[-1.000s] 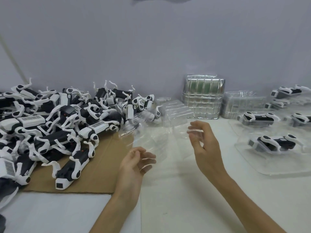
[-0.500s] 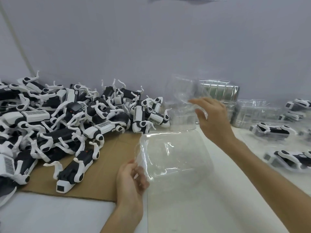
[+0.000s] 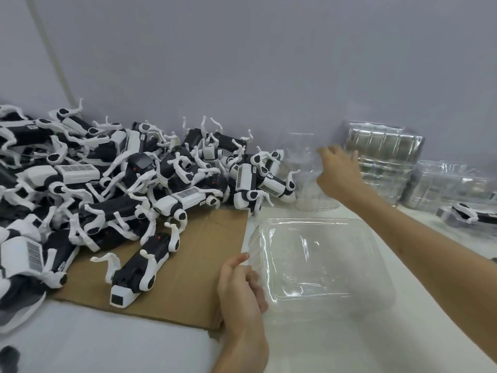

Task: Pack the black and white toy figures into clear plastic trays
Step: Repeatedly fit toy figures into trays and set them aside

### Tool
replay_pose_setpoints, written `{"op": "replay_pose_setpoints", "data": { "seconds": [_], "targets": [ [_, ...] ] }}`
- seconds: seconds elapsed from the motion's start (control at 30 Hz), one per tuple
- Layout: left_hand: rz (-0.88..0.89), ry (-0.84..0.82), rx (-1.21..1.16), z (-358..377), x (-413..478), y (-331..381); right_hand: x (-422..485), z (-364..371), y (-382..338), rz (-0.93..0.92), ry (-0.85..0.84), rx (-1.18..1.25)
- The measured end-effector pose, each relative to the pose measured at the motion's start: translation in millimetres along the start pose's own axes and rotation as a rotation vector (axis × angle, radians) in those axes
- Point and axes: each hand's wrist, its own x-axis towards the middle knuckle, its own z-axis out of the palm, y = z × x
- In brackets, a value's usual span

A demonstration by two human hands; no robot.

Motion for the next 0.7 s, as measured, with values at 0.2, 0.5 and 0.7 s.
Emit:
{"op": "replay_pose_setpoints", "data": {
  "seconds": [0.2,0.5,0.7],
  "targets": [
    [-0.011,0.029,0.006,1,-2,1,6,-11,-54,-0.207,-0.088,0.305],
    [-0.012,0.048,0.002,4,-4,5,19,28,-84,-0.038,-0.487,0.157],
    [-0.021,0.076,-0.009,3,-2,8,25,29,-81,-0.037,-0.408,0.377]
  ]
}}
